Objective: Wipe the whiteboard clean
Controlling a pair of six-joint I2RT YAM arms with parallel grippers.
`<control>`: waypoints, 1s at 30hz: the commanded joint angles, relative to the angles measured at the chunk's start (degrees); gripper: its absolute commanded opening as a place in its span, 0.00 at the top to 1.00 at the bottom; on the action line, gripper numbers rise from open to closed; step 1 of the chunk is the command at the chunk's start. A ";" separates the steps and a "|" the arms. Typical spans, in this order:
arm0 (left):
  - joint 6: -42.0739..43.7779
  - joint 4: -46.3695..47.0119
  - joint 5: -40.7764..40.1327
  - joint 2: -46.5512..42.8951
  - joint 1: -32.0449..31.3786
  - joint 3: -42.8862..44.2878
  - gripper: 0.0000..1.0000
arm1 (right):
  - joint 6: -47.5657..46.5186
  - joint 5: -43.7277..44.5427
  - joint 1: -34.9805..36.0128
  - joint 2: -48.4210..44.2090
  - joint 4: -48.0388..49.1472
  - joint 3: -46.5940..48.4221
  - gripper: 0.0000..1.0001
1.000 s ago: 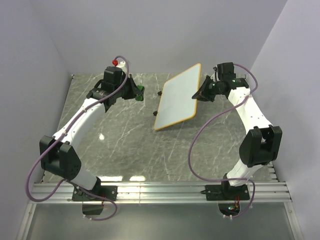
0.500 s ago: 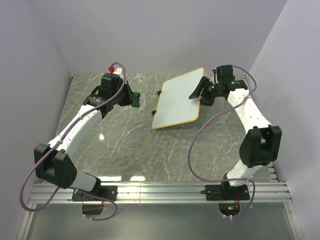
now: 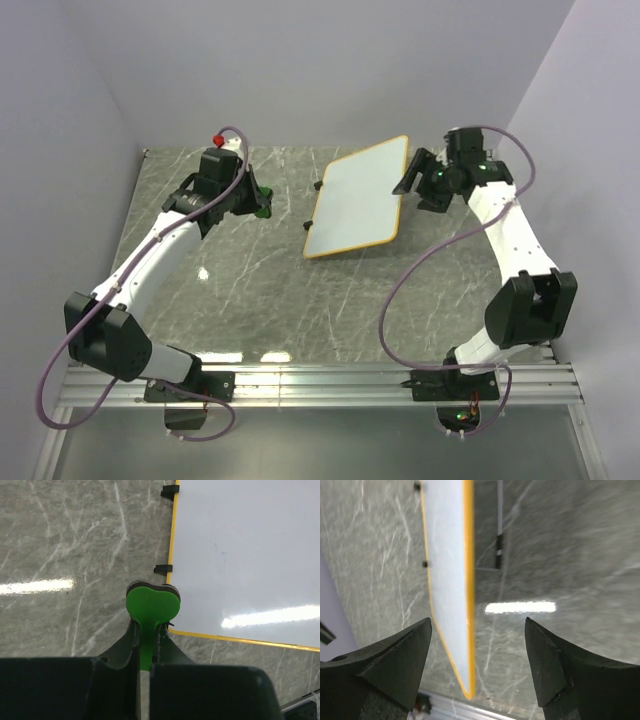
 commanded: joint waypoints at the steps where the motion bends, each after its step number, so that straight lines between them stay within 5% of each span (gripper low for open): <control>1: 0.94 -1.96 -2.90 -3.47 0.34 2.45 1.00 | -1.92 6.87 -3.53 -8.15 -2.54 0.63 0.18; 9: 1.64 -5.57 -6.67 -4.09 0.52 4.47 1.00 | 2.20 9.60 -5.04 -25.55 -2.10 -9.91 0.19; 12: 2.26 -7.40 -16.83 -3.13 0.78 3.95 1.00 | 3.87 8.74 -5.12 -34.77 -2.53 -13.61 0.19; 14: 3.04 -7.76 -17.30 -1.64 1.83 3.33 1.00 | 3.88 7.42 -5.12 -37.34 -3.50 -14.58 0.19; 17: 2.01 -10.04 -15.82 3.72 4.03 3.50 0.84 | 2.65 6.79 -5.12 -39.72 -5.78 -15.72 0.19; 21: 1.64 -5.23 -10.20 10.74 5.35 -0.62 0.86 | -0.51 8.11 -5.12 -42.17 -9.83 -16.08 0.19; 28: 1.64 -1.17 -7.90 15.33 5.53 1.73 0.47 | -1.48 3.90 -5.12 -46.49 -9.05 -15.37 0.18; 30: 1.55 -2.66 -8.26 14.29 5.53 3.32 0.27 | -1.22 3.28 -5.12 -47.80 -7.90 -14.94 0.17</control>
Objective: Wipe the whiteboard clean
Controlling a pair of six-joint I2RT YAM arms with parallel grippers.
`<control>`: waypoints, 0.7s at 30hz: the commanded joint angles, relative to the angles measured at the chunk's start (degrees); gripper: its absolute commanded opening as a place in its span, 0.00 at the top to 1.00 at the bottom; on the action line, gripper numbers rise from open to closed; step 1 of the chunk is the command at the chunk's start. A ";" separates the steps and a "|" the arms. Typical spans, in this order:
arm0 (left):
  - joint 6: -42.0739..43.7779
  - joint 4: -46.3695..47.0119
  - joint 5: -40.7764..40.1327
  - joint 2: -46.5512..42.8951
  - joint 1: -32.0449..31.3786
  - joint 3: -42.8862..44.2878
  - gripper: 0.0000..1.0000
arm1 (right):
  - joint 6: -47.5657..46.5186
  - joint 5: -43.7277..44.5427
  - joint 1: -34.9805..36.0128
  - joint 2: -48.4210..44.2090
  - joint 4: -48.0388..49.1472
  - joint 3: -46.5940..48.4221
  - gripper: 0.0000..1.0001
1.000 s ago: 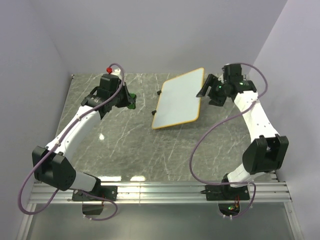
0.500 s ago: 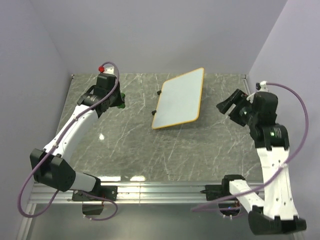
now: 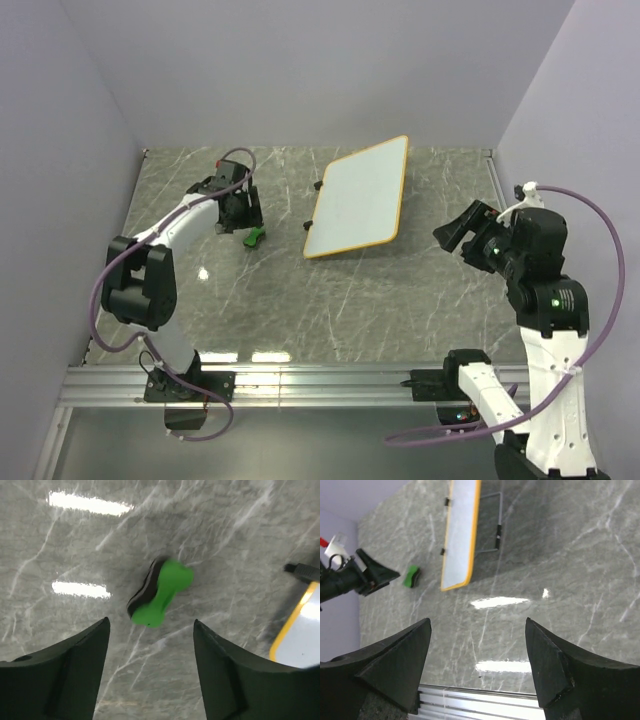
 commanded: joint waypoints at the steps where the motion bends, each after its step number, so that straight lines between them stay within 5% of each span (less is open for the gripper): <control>1: -0.04 1.55 0.36 -3.97 -0.05 6.07 0.22 | -1.11 -2.69 0.14 -3.02 2.22 0.85 0.17; 6: -0.13 -4.76 -2.02 -9.49 -0.05 10.82 0.01 | -0.85 -3.74 0.58 -2.94 3.27 3.21 0.17; 21: -2.85 -5.48 6.08 -26.12 -0.93 11.36 0.02 | 4.87 -9.55 2.43 -1.71 14.61 1.47 0.16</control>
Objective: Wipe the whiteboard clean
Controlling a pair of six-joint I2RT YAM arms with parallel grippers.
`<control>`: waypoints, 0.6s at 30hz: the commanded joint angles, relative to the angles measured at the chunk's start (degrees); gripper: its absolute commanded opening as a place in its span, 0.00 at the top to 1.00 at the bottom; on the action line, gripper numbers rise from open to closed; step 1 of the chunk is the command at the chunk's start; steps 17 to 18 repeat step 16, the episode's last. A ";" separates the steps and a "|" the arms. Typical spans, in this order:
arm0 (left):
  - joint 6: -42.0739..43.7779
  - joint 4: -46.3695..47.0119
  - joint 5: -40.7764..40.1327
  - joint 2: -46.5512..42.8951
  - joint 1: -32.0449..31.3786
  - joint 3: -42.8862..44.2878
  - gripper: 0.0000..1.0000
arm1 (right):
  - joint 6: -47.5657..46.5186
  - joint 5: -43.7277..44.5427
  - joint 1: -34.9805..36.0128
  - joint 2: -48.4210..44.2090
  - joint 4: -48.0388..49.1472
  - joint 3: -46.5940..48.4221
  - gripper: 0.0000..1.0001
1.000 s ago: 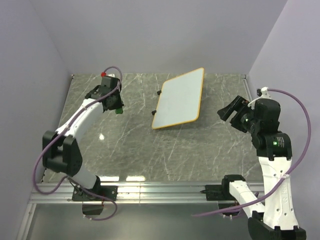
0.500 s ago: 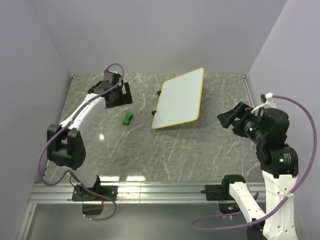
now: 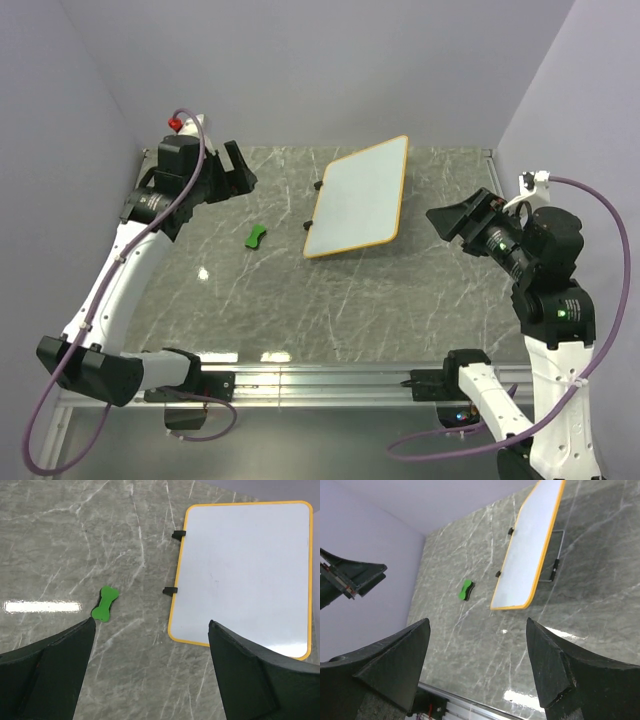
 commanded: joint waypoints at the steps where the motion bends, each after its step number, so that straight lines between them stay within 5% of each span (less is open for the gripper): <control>1: -0.82 -1.55 0.93 -0.51 -0.25 3.18 0.01 | 0.82 -1.35 1.05 0.24 4.27 -0.85 0.16; 10: 0.40 -2.70 -0.74 1.95 -1.39 10.48 0.00 | 0.30 -0.21 2.72 1.73 4.72 -0.94 0.16; 13: 1.38 -2.34 -0.03 3.27 -2.01 12.24 0.11 | 0.38 0.32 2.81 1.56 4.54 -1.38 0.16; 18: 2.95 -2.34 -1.09 4.94 -3.23 14.52 0.01 | 0.73 2.25 2.81 0.94 3.32 -1.56 0.16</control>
